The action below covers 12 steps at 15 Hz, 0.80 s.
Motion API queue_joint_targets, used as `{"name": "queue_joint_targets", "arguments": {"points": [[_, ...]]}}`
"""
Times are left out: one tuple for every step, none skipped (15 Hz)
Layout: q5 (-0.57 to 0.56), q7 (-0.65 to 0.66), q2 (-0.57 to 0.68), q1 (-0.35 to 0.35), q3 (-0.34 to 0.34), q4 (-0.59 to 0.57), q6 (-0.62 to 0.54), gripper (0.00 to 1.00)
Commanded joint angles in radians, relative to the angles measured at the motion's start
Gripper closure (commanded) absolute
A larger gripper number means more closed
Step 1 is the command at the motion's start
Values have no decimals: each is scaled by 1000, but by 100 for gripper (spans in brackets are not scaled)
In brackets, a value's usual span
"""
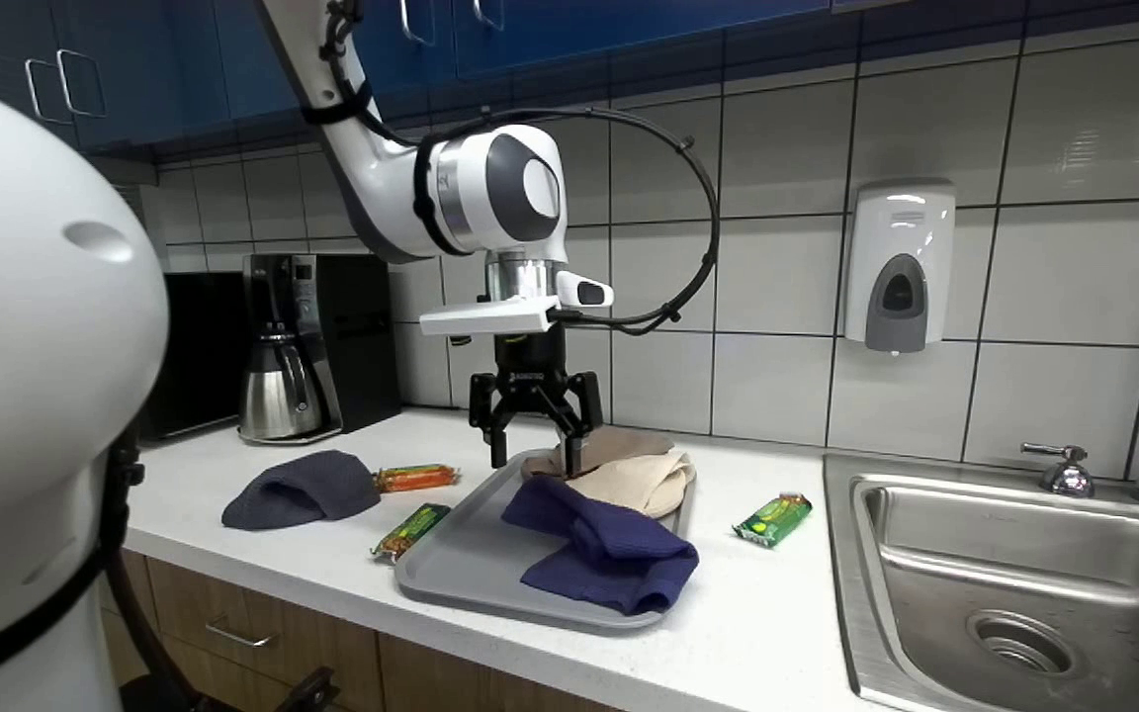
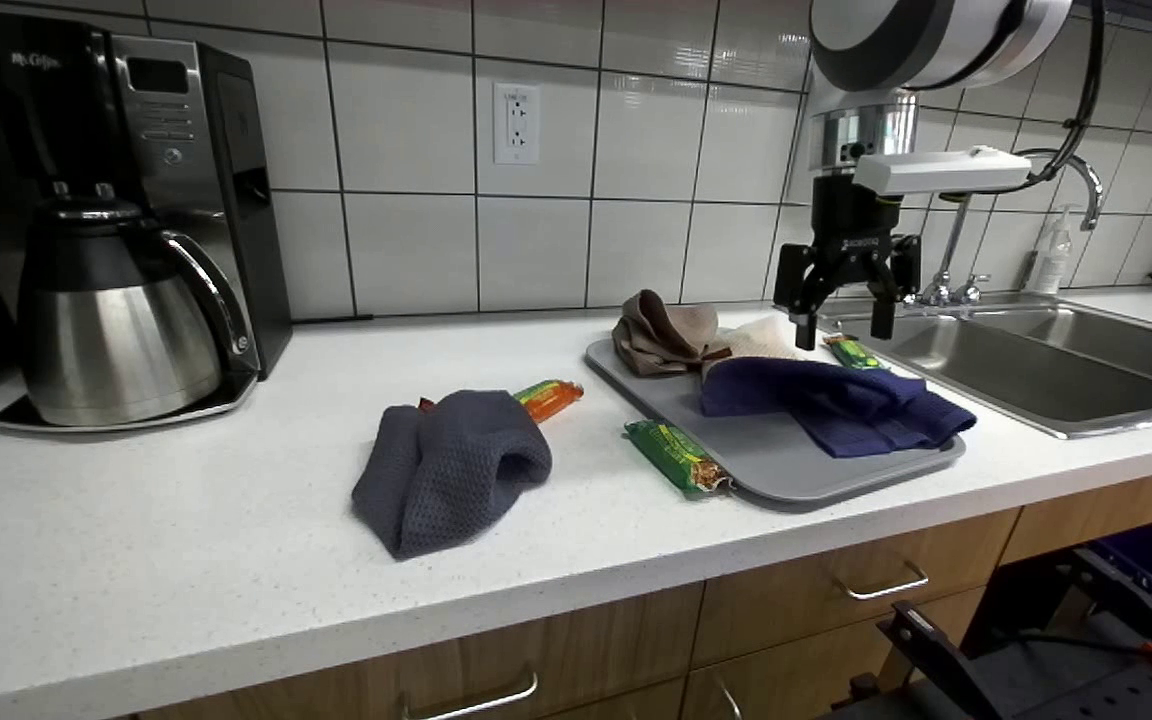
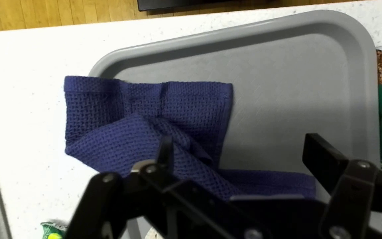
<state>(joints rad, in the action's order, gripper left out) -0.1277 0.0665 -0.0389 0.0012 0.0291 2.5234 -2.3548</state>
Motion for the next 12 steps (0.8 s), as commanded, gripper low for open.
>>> {"name": "queue_joint_targets", "arguments": {"points": [[-49,-39,65,-16,3,-57,-7,0],[-58,-40,86,-16,6,-70,-14,0],[-69,-37,104,-16,8,-80,-24,0],[-75,-38,123,-15,10,-90,-34,0],[-86,-34,144,-14,13,-99,-48,0],[-90,-37,163,-14,15,-108,-59,0],[-96,-35,184,-12,17,-117,-70,0],[-99,-35,203,-12,19,-126,-80,0],[-100,-36,221,-12,22,-137,-87,0],[-103,-33,236,-11,26,-144,-97,0],[-103,-36,253,-11,29,-156,-99,0],[-105,-35,267,-10,32,-165,-103,0]]}}
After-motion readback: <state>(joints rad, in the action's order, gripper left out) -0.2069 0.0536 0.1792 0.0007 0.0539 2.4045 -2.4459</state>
